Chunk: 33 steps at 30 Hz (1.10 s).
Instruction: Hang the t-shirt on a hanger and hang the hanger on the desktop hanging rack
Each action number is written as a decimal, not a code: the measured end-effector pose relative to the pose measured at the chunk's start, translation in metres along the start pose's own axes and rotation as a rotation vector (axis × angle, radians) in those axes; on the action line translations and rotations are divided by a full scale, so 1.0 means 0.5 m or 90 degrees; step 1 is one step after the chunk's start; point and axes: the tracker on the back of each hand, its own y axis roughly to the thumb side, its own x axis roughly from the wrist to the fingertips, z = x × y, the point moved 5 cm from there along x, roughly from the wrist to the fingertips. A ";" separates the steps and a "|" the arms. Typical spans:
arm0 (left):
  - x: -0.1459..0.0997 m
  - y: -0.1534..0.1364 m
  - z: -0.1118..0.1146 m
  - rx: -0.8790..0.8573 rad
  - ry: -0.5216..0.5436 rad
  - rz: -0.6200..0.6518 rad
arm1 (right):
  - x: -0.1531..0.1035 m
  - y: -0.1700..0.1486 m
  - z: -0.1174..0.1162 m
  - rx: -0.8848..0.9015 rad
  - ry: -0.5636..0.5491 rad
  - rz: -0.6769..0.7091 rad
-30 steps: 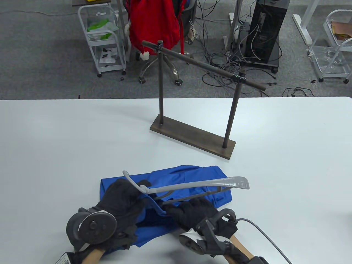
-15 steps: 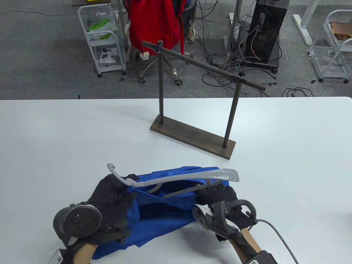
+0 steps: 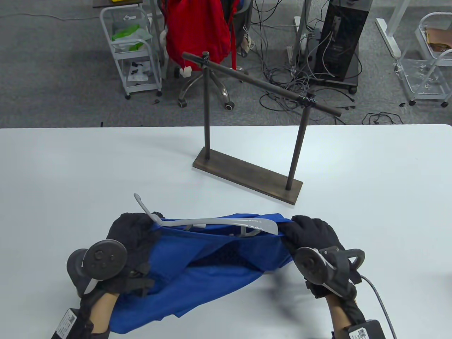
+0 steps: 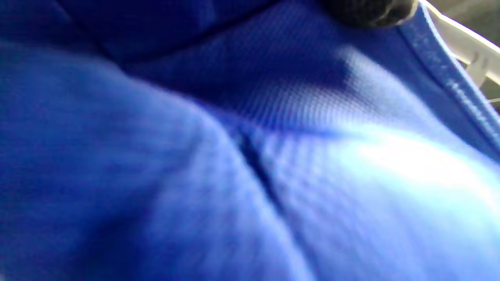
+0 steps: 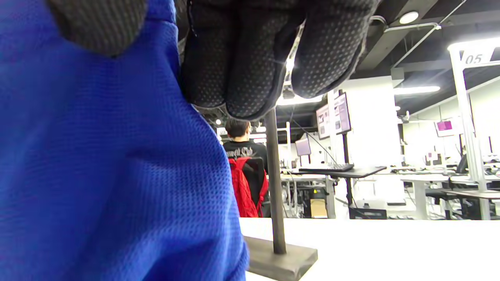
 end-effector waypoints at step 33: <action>-0.057 0.140 0.093 0.148 -0.049 0.132 | -0.050 0.168 -0.058 -0.031 0.057 0.135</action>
